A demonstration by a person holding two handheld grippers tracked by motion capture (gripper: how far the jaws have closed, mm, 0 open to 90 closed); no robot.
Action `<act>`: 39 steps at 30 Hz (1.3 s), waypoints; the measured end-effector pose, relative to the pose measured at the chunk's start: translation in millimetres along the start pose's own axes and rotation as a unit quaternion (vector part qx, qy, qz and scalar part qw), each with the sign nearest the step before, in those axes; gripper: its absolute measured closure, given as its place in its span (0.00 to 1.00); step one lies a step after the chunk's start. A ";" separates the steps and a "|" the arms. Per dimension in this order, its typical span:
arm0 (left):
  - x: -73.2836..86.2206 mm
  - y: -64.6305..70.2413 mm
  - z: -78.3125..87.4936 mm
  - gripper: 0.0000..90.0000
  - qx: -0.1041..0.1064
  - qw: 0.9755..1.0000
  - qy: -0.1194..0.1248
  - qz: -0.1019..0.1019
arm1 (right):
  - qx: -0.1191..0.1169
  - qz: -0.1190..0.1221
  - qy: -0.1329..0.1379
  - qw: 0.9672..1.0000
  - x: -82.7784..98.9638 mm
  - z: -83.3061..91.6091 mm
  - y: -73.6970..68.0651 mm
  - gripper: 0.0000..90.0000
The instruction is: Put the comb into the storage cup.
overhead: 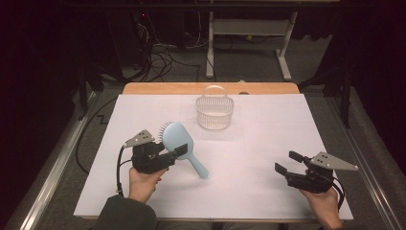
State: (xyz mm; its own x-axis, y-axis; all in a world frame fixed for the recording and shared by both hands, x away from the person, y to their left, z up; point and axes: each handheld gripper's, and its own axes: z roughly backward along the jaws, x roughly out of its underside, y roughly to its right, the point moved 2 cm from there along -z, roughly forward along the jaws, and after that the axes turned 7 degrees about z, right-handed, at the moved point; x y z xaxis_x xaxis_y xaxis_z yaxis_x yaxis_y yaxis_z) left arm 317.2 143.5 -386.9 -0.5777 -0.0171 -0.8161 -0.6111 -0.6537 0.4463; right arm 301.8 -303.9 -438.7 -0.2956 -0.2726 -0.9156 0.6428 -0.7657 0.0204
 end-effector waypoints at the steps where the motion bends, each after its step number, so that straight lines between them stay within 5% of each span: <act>1: -0.9 -0.2 1.2 0.55 -0.003 1.000 -0.001 -0.003 | 0.002 -0.003 0.000 1.000 2.5 0.4 1.0 0.29; 18: -20.3 -10.3 20.6 0.55 -0.040 0.999 0.006 -0.002 | 0.024 -0.022 0.015 0.999 21.9 2.9 11.6 0.25; 39: -47.2 -11.8 14.5 0.55 -0.051 0.999 0.011 -0.014 | 0.019 -0.024 0.022 0.999 22.8 3.9 11.2 0.21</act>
State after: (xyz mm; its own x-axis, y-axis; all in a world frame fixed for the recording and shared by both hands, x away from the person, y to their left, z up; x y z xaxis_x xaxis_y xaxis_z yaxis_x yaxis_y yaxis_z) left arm 343.8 163.0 -348.3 -0.5481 -0.0139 -0.8363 -0.5675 -0.7283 0.3841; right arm 299.5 -321.0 -457.8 -0.2938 -0.2093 -0.9327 0.6011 -0.7991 -0.0100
